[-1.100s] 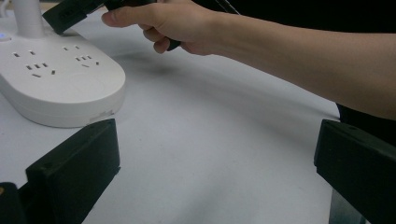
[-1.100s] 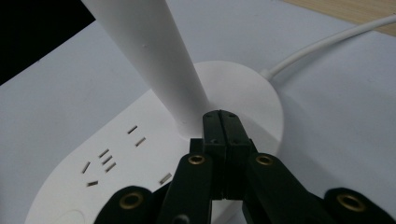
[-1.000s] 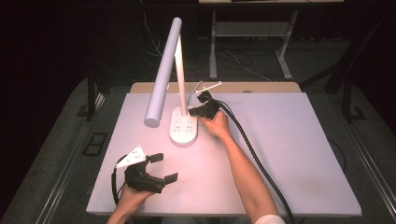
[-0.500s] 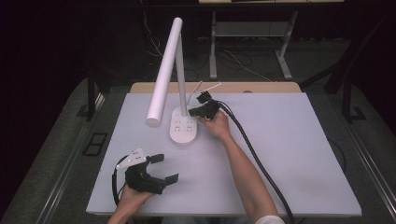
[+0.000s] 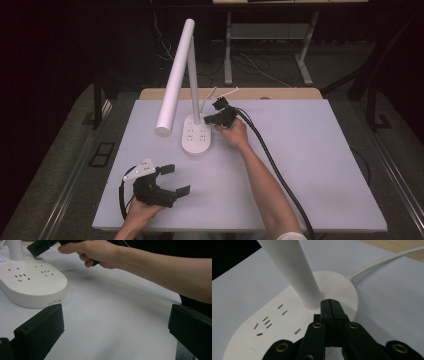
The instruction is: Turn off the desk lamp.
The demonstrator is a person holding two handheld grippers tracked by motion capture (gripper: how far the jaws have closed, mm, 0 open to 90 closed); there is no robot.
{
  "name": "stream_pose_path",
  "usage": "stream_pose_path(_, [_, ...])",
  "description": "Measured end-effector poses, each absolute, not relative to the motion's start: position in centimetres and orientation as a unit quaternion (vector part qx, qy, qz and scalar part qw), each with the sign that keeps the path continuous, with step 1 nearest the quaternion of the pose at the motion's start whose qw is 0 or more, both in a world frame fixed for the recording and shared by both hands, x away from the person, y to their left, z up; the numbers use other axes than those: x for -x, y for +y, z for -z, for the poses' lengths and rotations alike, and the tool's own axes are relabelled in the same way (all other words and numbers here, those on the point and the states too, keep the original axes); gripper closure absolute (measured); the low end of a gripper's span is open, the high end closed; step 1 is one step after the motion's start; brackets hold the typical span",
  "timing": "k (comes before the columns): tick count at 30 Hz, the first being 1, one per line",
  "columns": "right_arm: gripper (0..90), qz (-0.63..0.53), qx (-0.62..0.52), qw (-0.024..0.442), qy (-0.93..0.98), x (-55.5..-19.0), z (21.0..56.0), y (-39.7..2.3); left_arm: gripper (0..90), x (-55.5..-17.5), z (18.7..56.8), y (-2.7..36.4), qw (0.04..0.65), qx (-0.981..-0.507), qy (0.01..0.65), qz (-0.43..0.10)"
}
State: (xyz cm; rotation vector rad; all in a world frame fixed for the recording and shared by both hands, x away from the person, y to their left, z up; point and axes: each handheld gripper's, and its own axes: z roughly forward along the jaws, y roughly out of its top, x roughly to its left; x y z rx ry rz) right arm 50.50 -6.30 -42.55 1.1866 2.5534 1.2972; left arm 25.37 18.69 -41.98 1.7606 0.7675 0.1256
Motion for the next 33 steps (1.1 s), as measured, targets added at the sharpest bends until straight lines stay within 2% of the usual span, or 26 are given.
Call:
stream_pose_path(16, [89.8,-0.451,-0.383,0.015,0.806,-48.5,40.6,-9.8,0.0,-25.3,42.0,18.5,0.571,-0.751,0.327,-0.054])
stream_pose_path(17, [81.2,-0.454,-0.383,0.017,0.804,-48.3,40.4,-10.2,0.0,-25.3,42.0,18.5,0.571,-0.751,0.327,-0.054])
stream_pose_path(18, [80.0,-0.455,-0.384,0.018,0.803,-48.2,40.2,-10.5,0.0,-25.3,42.0,18.5,0.571,-0.751,0.327,-0.055])
stream_pose_path(28, [41.1,-0.461,-0.379,0.022,0.802,-45.6,38.6,-13.3,0.0,-25.4,42.1,18.2,0.567,-0.755,0.324,-0.053])
stream_pose_path(29, [41.1,-0.461,-0.379,0.022,0.802,-45.6,38.6,-13.3,0.0,-25.4,42.1,18.2,0.567,-0.755,0.324,-0.053])
stream_pose_path(30, [31.9,-0.466,-0.382,0.027,0.798,-45.0,38.2,-13.9,0.0,-25.4,42.1,18.1,0.567,-0.756,0.324,-0.053])
stream_pose_path(33, [11.9,-0.471,-0.378,0.023,0.797,-44.2,37.7,-14.8,0.0,-25.4,42.1,18.0,0.567,-0.756,0.323,-0.053])
